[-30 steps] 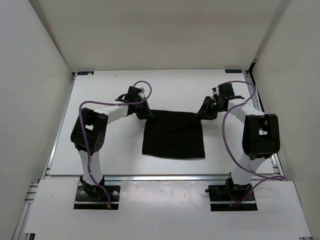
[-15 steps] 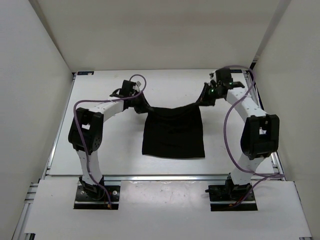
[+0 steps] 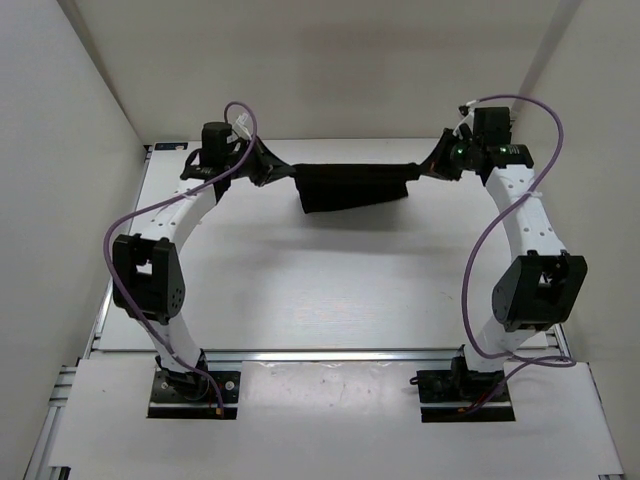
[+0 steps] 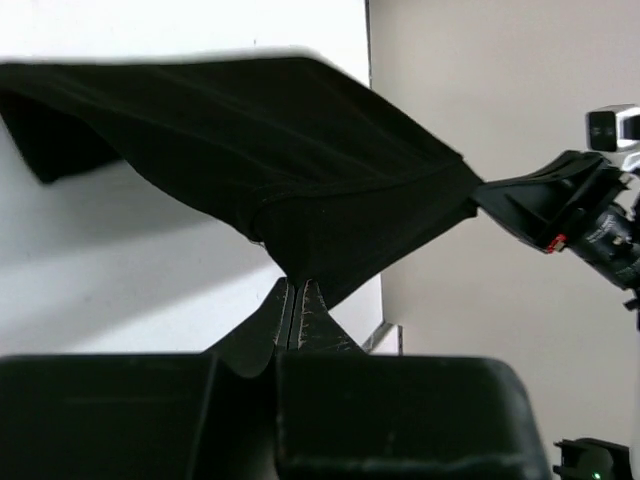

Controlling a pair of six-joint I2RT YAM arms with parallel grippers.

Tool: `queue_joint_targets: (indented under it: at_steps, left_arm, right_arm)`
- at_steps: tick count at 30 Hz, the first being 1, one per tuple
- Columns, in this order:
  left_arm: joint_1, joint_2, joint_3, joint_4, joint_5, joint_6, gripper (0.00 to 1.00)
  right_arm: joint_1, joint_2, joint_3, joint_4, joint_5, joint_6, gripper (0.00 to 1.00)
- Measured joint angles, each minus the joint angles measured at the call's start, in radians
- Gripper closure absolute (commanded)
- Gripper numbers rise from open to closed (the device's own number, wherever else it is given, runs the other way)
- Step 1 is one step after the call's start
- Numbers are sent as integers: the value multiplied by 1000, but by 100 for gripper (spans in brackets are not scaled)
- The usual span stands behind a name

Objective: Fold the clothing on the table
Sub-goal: Fold the skirt

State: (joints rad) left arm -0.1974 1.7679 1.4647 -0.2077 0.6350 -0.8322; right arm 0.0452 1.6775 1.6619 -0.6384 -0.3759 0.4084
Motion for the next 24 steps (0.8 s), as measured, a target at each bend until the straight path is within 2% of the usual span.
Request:
queue_joint_targets:
  at_steps: [7, 14, 20, 24]
  left_arm:
    - [10, -45, -137, 21, 69, -26, 100]
    - [8, -299, -357, 32, 149, -40, 100]
    - [8, -512, -422, 102, 251, -76, 100]
    - [16, -593, -415, 111, 289, -79, 100]
  right_arm:
    - [-2, -66, -120, -22, -31, -7, 100]
    - [91, -336, -254, -74, 5, -36, 100]
    - [220, -560, -304, -101, 80, -53, 100]
    - [183, -626, -331, -108, 61, -53, 100]
